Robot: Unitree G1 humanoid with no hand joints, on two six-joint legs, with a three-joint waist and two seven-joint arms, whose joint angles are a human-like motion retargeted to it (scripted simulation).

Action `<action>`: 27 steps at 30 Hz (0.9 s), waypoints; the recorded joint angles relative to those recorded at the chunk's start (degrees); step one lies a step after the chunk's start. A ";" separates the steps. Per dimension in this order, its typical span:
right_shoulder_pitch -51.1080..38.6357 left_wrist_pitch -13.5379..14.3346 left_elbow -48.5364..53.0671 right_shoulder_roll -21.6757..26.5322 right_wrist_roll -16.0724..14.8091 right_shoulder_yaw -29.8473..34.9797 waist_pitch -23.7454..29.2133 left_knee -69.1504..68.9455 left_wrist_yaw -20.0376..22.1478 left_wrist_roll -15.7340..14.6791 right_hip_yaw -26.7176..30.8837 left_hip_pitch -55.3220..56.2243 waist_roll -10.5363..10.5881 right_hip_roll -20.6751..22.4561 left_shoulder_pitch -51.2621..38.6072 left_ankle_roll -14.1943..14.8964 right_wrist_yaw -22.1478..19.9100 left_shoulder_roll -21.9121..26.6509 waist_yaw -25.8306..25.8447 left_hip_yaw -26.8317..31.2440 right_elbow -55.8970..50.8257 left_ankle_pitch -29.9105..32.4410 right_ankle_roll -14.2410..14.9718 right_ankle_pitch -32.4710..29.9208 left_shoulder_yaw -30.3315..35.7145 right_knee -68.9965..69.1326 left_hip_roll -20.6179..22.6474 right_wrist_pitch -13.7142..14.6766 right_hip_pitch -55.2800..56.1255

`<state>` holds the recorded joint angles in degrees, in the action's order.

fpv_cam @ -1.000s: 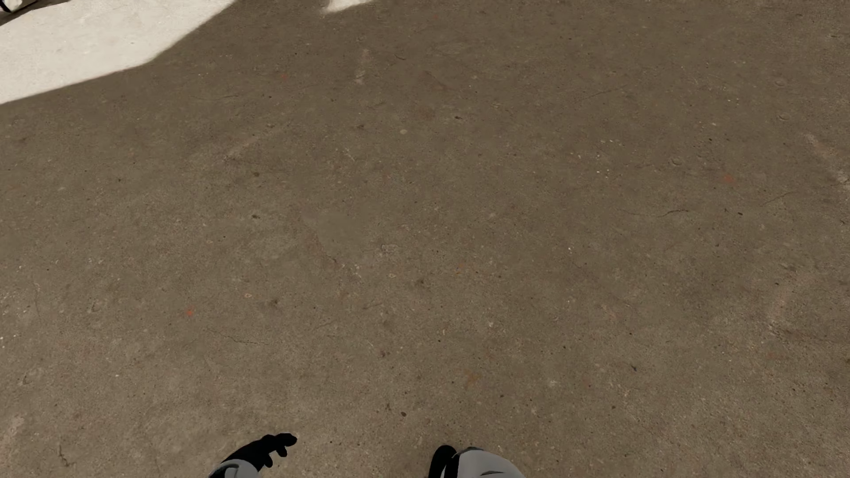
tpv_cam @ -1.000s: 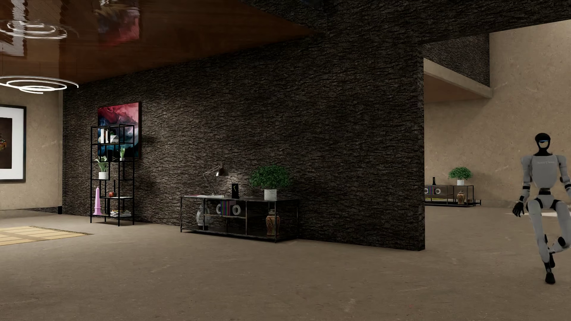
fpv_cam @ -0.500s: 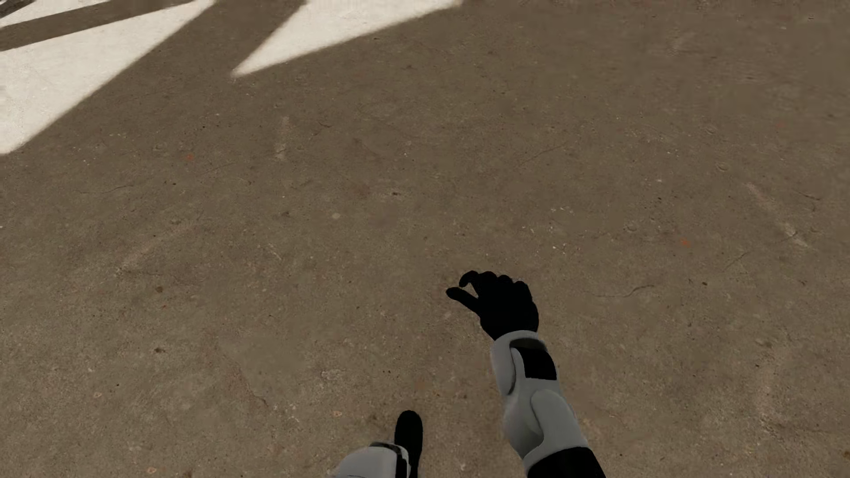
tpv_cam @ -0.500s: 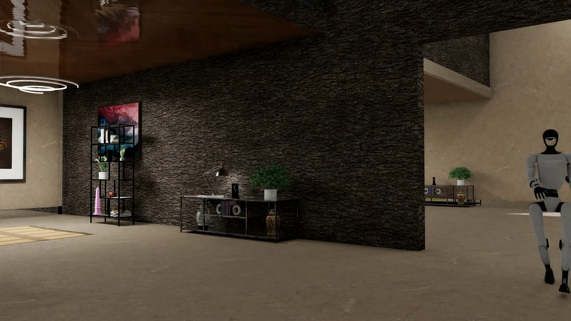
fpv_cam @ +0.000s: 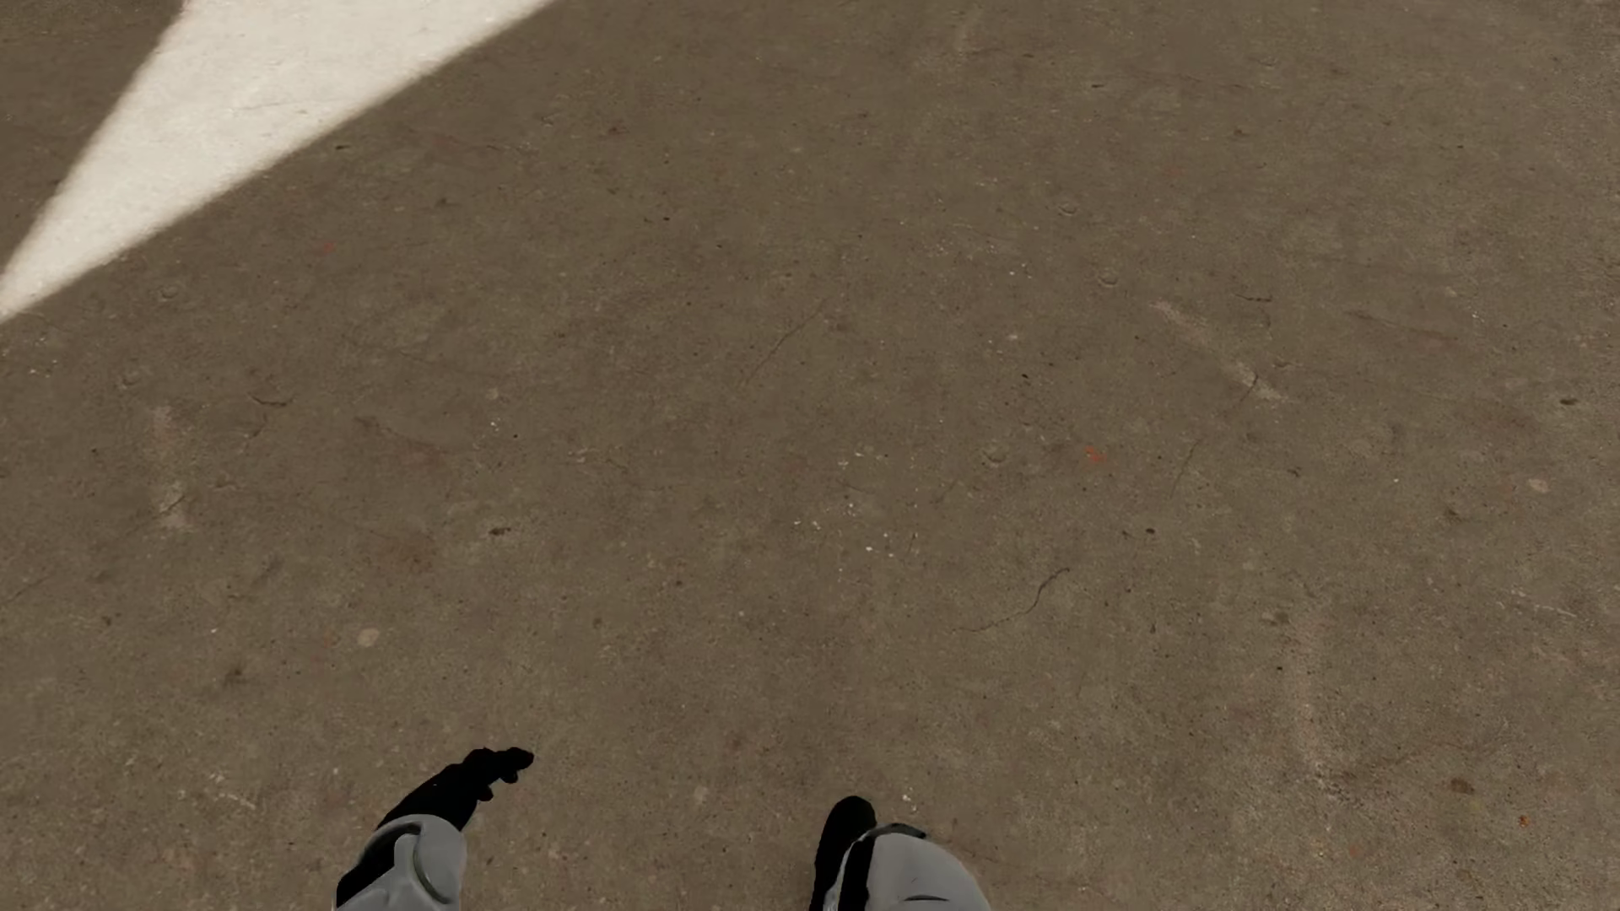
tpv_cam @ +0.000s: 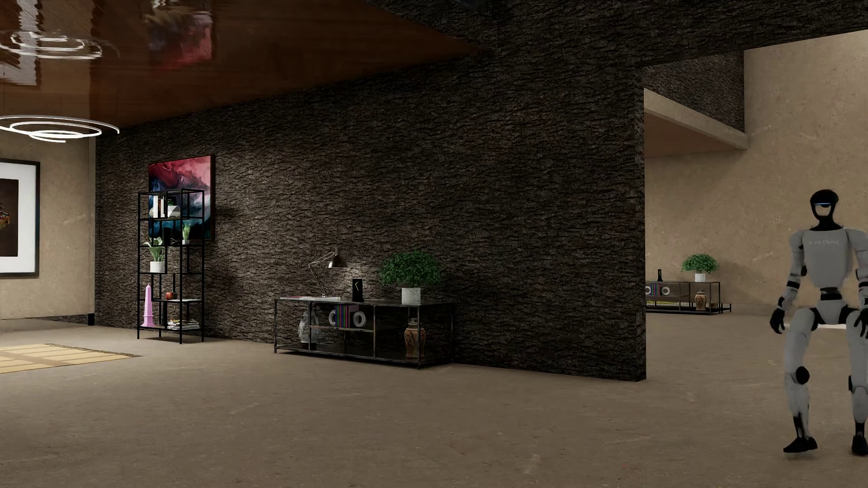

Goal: Move towards the dark shelves

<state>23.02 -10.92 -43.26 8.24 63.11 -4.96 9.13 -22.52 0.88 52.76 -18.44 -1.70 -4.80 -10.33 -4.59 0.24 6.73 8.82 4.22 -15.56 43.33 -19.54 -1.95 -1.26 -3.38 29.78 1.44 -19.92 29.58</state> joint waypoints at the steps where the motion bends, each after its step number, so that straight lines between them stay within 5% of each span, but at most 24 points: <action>1: 1.02 0.46 1.55 -0.88 0.24 -0.30 -0.15 2.73 0.46 -0.69 -1.39 -2.87 -0.15 2.29 -1.65 0.65 -1.12 0.45 0.19 -0.92 -0.11 -0.33 3.22 0.14 0.20 -14.52 0.73 -2.26 -1.20; 2: 1.76 0.31 2.49 -1.58 1.40 0.28 -0.21 4.67 0.18 -1.01 -1.07 -5.67 -0.21 3.95 -3.19 1.29 -1.11 0.65 0.31 -1.81 -0.29 -1.22 6.36 3.12 0.54 -22.46 1.54 -3.19 -0.54; 4: 2.30 0.19 3.72 -2.43 4.85 1.71 -0.33 5.24 0.55 -1.14 -6.76 -10.81 -0.23 3.57 -4.27 2.61 1.60 0.80 0.06 -4.82 -0.23 -3.82 5.25 2.66 0.75 -19.56 2.79 -2.13 -0.54; 7: 2.69 0.94 3.82 -7.58 6.01 -2.99 -0.22 -1.81 -0.35 0.10 -12.03 -15.56 1.75 1.90 -2.22 3.06 2.96 -0.43 1.22 -4.76 -4.01 1.95 -10.88 -0.56 2.71 -9.50 0.69 -1.86 -4.04; 11: -3.26 -0.68 2.66 -14.27 4.55 -8.53 0.00 -42.58 -1.92 -0.45 -9.68 -0.12 5.73 8.01 6.20 1.02 -3.22 -2.76 0.92 2.92 -3.23 23.62 -12.23 4.56 0.35 -3.39 -8.74 -5.13 -10.55; 12: -6.25 -1.67 1.85 -14.12 6.02 -7.42 0.06 -50.45 -2.98 -0.53 -8.26 5.48 6.40 10.66 8.29 0.83 -4.10 -3.07 0.30 6.68 -1.56 20.08 -12.22 5.98 -0.34 -4.34 -9.22 -5.17 -13.45; 15: -15.79 -3.97 -0.34 -11.33 11.50 -1.60 -0.21 -58.80 -4.59 -0.52 -0.61 19.69 7.39 17.98 14.70 -2.52 -4.91 -4.35 -2.21 12.59 -0.14 17.74 -12.12 8.47 -3.19 -9.35 -13.29 0.49 -22.79; 18: -24.98 -4.37 0.47 -7.07 12.99 5.48 -0.51 -44.09 -3.87 -2.13 11.12 28.15 8.15 22.98 21.10 -7.48 -2.59 -6.95 -4.90 10.39 -6.66 16.06 -11.91 11.85 -6.46 -11.31 -16.73 11.00 -30.13; 20: -29.57 -3.72 0.64 -3.78 13.67 9.34 -0.46 -20.63 -3.88 -1.95 17.11 29.64 8.83 24.71 23.76 -6.05 -2.40 -8.47 -5.66 7.14 -13.55 18.16 -11.79 14.38 -6.60 -12.07 -14.20 13.68 -34.03; 22: -31.26 -3.84 0.71 -1.42 12.26 10.88 -0.37 8.64 -5.83 -0.69 20.44 27.83 9.24 25.13 24.53 -1.12 -3.65 -8.91 -5.76 11.68 -20.17 19.54 -11.78 16.39 -5.59 -13.76 -5.73 13.56 -38.02; 23: -31.14 -3.89 1.11 -0.40 10.70 11.00 -0.12 14.73 -6.68 -0.02 20.80 28.31 9.29 25.13 24.59 5.84 -4.59 -8.48 -5.54 14.19 -22.19 18.33 -11.73 17.29 -5.26 -13.75 -1.98 13.37 -40.12; 24: -30.75 -3.82 1.78 0.22 8.59 10.51 0.13 15.53 -6.76 0.03 20.62 28.83 9.28 25.10 24.42 7.62 -5.42 -8.09 -5.35 15.45 -22.95 18.69 -11.75 18.08 -5.57 -13.15 1.04 12.60 -42.08; 25: -30.19 -3.62 2.49 0.32 5.75 9.78 0.30 11.99 -5.97 -0.10 20.42 29.47 9.09 25.07 24.17 7.78 -6.06 -7.61 -5.43 17.82 -22.14 19.46 -11.87 18.46 -6.25 -12.24 3.48 11.57 -44.05; 27: -30.32 -3.94 4.85 -0.10 3.26 10.53 0.19 1.90 -2.80 -1.83 21.65 29.35 8.30 24.94 25.03 3.44 -4.31 -8.17 -6.40 21.41 -14.67 24.21 -11.84 14.96 -9.99 -8.58 5.43 7.84 -48.00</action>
<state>-7.30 -14.87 -38.41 8.14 66.37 5.56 9.32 -20.61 -1.92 50.93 3.21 27.65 3.50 14.61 20.45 3.68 2.42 0.65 -2.17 5.85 28.66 4.67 -13.79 13.70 -13.36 21.20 6.87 -12.08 -18.42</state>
